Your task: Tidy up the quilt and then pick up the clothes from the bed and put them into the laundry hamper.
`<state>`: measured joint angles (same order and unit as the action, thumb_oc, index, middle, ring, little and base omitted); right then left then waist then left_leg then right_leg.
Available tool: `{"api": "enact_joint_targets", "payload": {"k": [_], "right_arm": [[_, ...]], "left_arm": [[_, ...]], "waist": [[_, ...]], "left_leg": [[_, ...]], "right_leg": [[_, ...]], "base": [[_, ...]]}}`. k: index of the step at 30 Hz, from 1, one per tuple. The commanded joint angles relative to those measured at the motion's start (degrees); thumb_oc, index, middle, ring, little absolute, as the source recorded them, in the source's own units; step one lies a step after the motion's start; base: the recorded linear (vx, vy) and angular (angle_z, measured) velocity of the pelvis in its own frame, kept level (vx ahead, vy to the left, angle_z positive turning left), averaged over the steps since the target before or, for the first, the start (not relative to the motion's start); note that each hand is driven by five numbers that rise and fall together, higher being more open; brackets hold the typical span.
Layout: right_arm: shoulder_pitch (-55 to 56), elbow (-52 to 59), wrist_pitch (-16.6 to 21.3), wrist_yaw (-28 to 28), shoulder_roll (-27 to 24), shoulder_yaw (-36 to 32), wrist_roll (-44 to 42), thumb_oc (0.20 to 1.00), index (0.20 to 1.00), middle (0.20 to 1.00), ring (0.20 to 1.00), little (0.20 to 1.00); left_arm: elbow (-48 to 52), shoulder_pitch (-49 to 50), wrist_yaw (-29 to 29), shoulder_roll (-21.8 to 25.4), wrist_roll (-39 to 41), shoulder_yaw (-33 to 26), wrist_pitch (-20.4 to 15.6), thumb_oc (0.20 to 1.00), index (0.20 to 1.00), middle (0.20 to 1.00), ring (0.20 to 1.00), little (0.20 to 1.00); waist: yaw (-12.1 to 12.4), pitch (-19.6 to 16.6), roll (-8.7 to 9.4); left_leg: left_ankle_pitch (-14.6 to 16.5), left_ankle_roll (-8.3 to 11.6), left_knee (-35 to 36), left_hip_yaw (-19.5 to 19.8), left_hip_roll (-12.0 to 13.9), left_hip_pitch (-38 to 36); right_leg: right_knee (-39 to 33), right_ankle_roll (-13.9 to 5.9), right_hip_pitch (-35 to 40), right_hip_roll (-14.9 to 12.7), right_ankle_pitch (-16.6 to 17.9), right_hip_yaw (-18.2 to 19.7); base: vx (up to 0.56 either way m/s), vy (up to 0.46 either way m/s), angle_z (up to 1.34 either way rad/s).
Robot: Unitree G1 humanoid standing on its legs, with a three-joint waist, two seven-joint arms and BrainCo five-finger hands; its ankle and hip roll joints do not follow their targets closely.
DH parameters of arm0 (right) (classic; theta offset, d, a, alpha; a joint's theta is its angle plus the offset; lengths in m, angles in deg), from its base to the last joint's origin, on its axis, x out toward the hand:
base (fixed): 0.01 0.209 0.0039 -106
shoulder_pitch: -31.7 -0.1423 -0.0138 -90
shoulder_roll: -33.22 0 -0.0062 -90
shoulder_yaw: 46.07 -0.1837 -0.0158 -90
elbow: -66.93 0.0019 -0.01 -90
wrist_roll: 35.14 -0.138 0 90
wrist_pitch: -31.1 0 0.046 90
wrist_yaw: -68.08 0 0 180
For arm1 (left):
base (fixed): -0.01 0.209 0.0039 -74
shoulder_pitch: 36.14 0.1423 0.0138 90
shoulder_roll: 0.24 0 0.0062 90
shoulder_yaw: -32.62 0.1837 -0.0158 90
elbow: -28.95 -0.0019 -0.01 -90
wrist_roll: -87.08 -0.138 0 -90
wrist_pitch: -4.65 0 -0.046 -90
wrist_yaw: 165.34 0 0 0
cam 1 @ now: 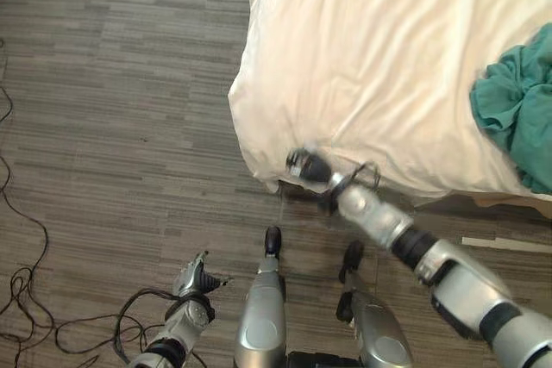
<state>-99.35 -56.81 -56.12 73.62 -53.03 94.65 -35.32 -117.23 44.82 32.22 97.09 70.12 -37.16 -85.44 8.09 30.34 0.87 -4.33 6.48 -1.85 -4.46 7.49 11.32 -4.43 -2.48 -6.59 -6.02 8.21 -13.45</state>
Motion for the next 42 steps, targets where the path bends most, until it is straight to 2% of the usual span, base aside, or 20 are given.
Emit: {"api": "enact_joint_targets", "payload": {"k": [1,4,7,11,13,17,20,21,22,24,25,26,29,31,33,34,35,36,39,42], "right_arm": [[3.98,6.6,2.81,-7.66,1.64,2.23,-4.68,0.2,0.2,0.2,0.2,0.2],[0.99,19.27,5.33,-7.18,-2.49,-1.61,-11.14,0.2,0.2,0.2,0.2,0.2],[-3.88,29.15,9.62,-1.43,-5.86,-9.16,-13.24,0.2,0.2,0.2,0.2,0.2],[0.36,22.17,7.92,5.78,-12.26,-19.6,-7.47,0.2,0.2,0.2,0.2,0.2],[2.81,20.66,7.48,6.58,-12.57,-21.5,-7.13,0.2,0.2,0.2,0.2,0.2],[19.07,14.51,7.67,9.63,-12.3,-35.43,-9.59,0.2,0.2,0.2,0.2,0.2],[37.27,8.06,5.73,8.67,-11.97,-46.89,-11.94,0.2,0.2,0.2,0.2,0.2],[39.3,3.99,5.94,8.94,-10.75,-49.16,-13.41,0.2,0.2,0.2,0.2,0.2],[41.55,0.73,5.35,8.42,-10.31,-49.51,-13.16,0.2,0.2,0.2,0.2,0.2],[43.53,-6.03,2.87,6.61,-8.83,-50.07,-13.68,0.2,0.2,0.2,0.2,0.2],[44.67,-6.06,2.91,5.85,-7.91,-48.13,-11.74,0.325,0.325,0.325,0.325,0.325],[44.55,-10.09,2.26,5.2,-7.21,-47.83,-12.3,1.0,1.0,1.0,1.0,1.0],[42.04,-23.45,-0.18,4.26,-5.33,-44.13,-9.12,1.0,1.0,1.0,1.0,1.0],[41.72,-25.32,-0.04,4.37,-5.35,-44.0,-9.31,1.0,1.0,1.0,1.0,1.0],[42.41,-29.1,-0.71,3.21,-4.47,-43.22,-10.02,1.0,1.0,1.0,1.0,1.0],[42.24,-29.95,-0.93,2.99,-4.82,-42.34,-9.63,1.0,1.0,1.0,1.0,1.0],[42.23,-30.01,-0.91,2.98,-4.82,-42.3,-9.64,1.0,1.0,1.0,1.0,1.0],[41.03,-30.99,-0.86,3.04,-5.28,-40.18,-8.38,1.0,1.0,1.0,1.0,1.0],[38.75,-32.34,-1.31,2.72,-5.1,-37.22,-5.81,1.0,1.0,1.0,1.0,1.0],[37.28,-32.88,-1.4,2.87,-5.16,-35.94,-5.26,1.0,1.0,1.0,1.0,1.0]], "left_arm": [[-5.92,2.3,-0.3,-0.3,-2.81,2.15,0.91,1.0,1.0,1.0,1.0,1.0],[-6.7,1.55,0.09,0.86,-2.52,0.41,1.17,1.0,1.0,1.0,1.0,1.0],[-5.45,-2.43,0.9,2.22,-0.29,-0.37,-0.03,1.0,1.0,1.0,1.0,1.0],[-0.5,1.48,-1.22,0.12,6.71,-4.07,-1.31,1.0,1.0,1.0,1.0,1.0],[-0.1,1.74,-1.69,-0.55,7.99,-4.5,-1.35,1.0,1.0,1.0,1.0,1.0],[3.05,2.55,-3.4,-2.94,12.01,-5.71,-2.18,1.0,1.0,1.0,1.0,1.0],[-0.31,2.27,-3.96,-3.16,8.87,-5.97,-0.39,1.0,1.0,1.0,1.0,1.0],[-1.01,3.45,-5.24,-3.79,10.54,-6.47,-2.78,1.0,1.0,1.0,1.0,1.0],[-1.24,3.76,-5.85,-3.51,8.73,-5.99,-0.15,1.0,1.0,1.0,1.0,1.0],[-3.46,4.51,-6.21,-4.17,8.3,-5.58,-0.76,1.0,1.0,1.0,1.0,1.0],[-4.38,3.84,-6.2,-4.89,8.16,-5.06,0.33,1.0,1.0,1.0,1.0,1.0],[-5.06,2.86,-6.08,-5.76,9.14,-4.9,0.43,1.0,1.0,1.0,1.0,1.0],[-7.47,3.14,-8.1,-6.32,7.95,-3.33,0.86,1.0,1.0,1.0,1.0,1.0],[-8.16,3.81,-8.53,-6.22,6.82,-2.99,0.64,1.0,1.0,1.0,1.0,1.0],[-9.73,5.48,-9.29,-6.35,5.46,-2.64,0.22,1.0,1.0,1.0,1.0,1.0],[-9.98,6.13,-9.36,-6.32,5.82,-2.9,-0.02,1.0,1.0,1.0,1.0,1.0],[-9.99,6.17,-9.36,-6.32,5.83,-2.91,-0.05,1.0,1.0,1.0,1.0,1.0],[-8.64,6.1,-9.24,-6.0,7.47,-3.22,-0.68,1.0,1.0,1.0,1.0,1.0],[-7.86,4.24,-7.68,-7.14,10.15,-3.17,-1.87,1.0,1.0,1.0,1.0,1.0],[-7.14,2.28,-7.14,-7.64,10.69,-1.91,-2.47,1.0,1.0,1.0,1.0,1.0]], "waist": [[0.95,-5.6,0.83],[-0.33,-7.19,1.52],[-2.52,-4.6,0.85],[-4.5,-2.41,-0.77],[-4.91,-2.51,-0.88],[-8.08,-3.21,-0.77],[-14.17,-6.21,1.48],[-14.53,-7.24,1.51],[-15.99,-8.6,1.27],[-17.45,-10.58,1.07],[-18.55,-11.08,1.13],[-18.31,-11.84,1.0],[-16.76,-15.87,-0.76],[-16.88,-16.73,-0.79],[-17.62,-18.25,-0.84],[-16.65,-18.36,-1.06],[-16.4,-18.28,-1.25],[-13.87,-17.02,0.86],[-9.03,-15.44,3.46],[-7.28,-14.91,3.52]], "left_leg": [[4.06,2.13,-3.25,0.44,2.71,-0.15],[3.68,2.33,-1.35,-0.63,2.76,-2.63],[3.9,2.6,-3.54,-2.05,3.15,-0.58],[6.12,2.17,-11.51,-2.34,3.54,6.53],[6.74,1.99,-12.74,-2.48,3.52,7.06],[10.13,0.65,-16.88,-3.27,3.26,6.55],[14.24,-0.59,-15.72,-6.79,2.15,-1.74],[14.14,-0.75,-14.4,-7.24,1.43,-3.84],[13.55,-0.83,-11.75,-8.38,1.01,-6.23],[12.34,-1.04,-7.47,-10.48,0.45,-10.21],[11.99,-0.92,-5.78,-12.53,1.07,-12.3],[11.28,-0.73,-3.72,-14.4,1.72,-14.1],[9.53,0.51,1.02,-22.16,3.84,-19.6],[9.56,0.68,0.15,-23.09,4.4,-19.9],[9.2,1.16,-5.84,-23.76,6.57,-19.47],[5.9,2.15,-12.25,-22.68,8.19,-18.57],[5.97,2.68,-12.98,-22.75,8.87,-18.45],[0.23,1.73,-27.36,-14.1,8.67,-12.4],[7.5,-1.75,-34.28,1.84,-5.04,-2.33],[9.16,-2.26,-32.4,5.27,-7.57,1.03]], "right_leg": [[12.71,-6.48,-4.46,-5.8,-12.3,2.37],[10.81,-6.7,-2.94,-5.33,-11.9,2.8],[12.21,-6.67,-6.52,-5.35,-11.17,4.5],[19.78,-6.08,-14.37,-5.82,-12.28,6.86],[20.8,-5.97,-15.02,-5.86,-12.6,7.18],[23.7,-5.74,-15.56,-6.0,-13.83,9.39],[22.07,-6.85,-10.46,-5.66,-13.87,11.41],[20.92,-7.21,-8.6,-5.59,-13.5,11.36],[19.42,-7.9,-7.01,-5.61,-12.88,11.62],[17.75,-8.31,-5.09,-5.4,-11.59,12.06],[18.43,-8.55,-5.13,-5.26,-11.08,11.08],[18.72,-8.7,-5.46,-6.11,-10.03,7.85],[22.01,-6.73,-3.91,-10.39,-11.57,-14.45],[20.64,-6.36,-3.03,-9.49,-12.44,-15.22],[15.08,-4.48,-0.93,-4.39,-14.26,-10.67],[12.82,-3.21,0.6,-1.97,-14.79,-9.19],[12.44,-2.87,0.8,-1.34,-14.78,-9.03],[7.9,-0.07,3.62,1.64,-13.45,-4.97],[4.76,-0.61,6.8,2.55,-12.52,5.4],[2.75,-1.54,8.24,2.65,-12.58,10.78]], "base": [[0.09,-0.02,-0.08],[0.07,-0.021,-0.26],[-0.13,0.003,-0.3],[-0.12,0.023,-0.15],[-0.03,0.031,-0.07],[0.05,0.104,-0.19],[0.22,0.113,-0.4],[0.29,0.135,-0.39],[0.23,0.093,-0.4],[0.23,0.076,-0.47],[0.18,0.022,-0.75],[0.14,-0.031,-0.96],[0.25,-0.054,-1.41],[0.2,-0.164,-1.55],[0.25,-0.235,-1.25],[0.17,-0.116,-0.86],[0.19,-0.293,-1.18],[0.18,-0.238,-1.59],[0.22,-0.05,-2.17],[0.29,0.128,-1.93]]}}
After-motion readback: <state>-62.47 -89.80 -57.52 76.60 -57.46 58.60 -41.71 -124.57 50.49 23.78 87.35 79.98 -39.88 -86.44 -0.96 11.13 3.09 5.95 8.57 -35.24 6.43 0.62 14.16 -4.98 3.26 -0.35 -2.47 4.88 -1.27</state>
